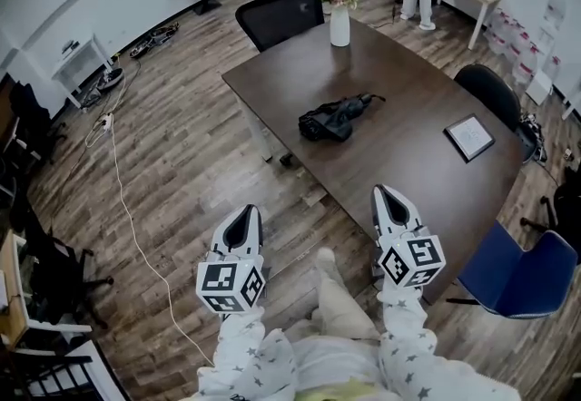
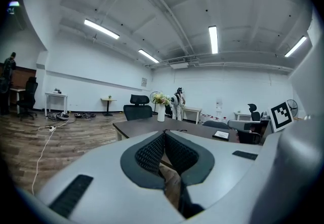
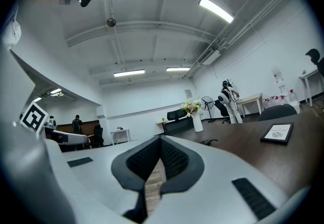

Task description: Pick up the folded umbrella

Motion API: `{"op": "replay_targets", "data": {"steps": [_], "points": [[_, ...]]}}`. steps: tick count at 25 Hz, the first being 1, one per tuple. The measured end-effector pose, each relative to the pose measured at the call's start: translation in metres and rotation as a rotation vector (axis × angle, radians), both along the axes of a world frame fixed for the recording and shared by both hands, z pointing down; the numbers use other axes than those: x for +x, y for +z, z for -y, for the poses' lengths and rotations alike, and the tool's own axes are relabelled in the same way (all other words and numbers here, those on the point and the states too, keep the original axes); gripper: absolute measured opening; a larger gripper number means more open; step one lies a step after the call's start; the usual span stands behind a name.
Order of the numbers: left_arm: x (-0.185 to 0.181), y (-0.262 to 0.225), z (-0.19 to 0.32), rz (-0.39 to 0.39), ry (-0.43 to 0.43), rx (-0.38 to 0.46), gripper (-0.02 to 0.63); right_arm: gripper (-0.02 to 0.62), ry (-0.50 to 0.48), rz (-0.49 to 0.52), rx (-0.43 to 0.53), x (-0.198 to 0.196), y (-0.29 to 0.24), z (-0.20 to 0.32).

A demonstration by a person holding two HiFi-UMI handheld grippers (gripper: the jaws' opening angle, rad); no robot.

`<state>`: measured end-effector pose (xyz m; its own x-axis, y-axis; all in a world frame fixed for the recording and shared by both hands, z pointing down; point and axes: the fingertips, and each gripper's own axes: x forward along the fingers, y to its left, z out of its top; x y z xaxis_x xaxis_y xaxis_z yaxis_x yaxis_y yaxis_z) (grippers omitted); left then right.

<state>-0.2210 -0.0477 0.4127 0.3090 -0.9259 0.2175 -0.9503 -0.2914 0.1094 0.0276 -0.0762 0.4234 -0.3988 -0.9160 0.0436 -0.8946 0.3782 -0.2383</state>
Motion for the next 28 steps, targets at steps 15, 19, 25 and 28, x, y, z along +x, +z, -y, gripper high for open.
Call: {"op": "replay_targets", "data": {"steps": [15,19,25,28], "points": [[0.03,0.008,0.161,0.009,0.102,-0.034,0.028,0.021,0.061,0.021,-0.011,0.015,0.002,0.153],[0.04,0.008,0.202,0.019,0.132,-0.037,0.028,0.021,0.086,0.025,-0.005,0.023,-0.001,0.19],[0.055,0.016,0.251,0.035,0.173,-0.072,0.028,0.021,0.106,0.033,-0.022,0.032,0.006,0.229],[0.068,0.025,0.268,0.056,0.214,-0.099,0.029,0.021,0.123,0.038,-0.044,0.04,0.016,0.236]]}}
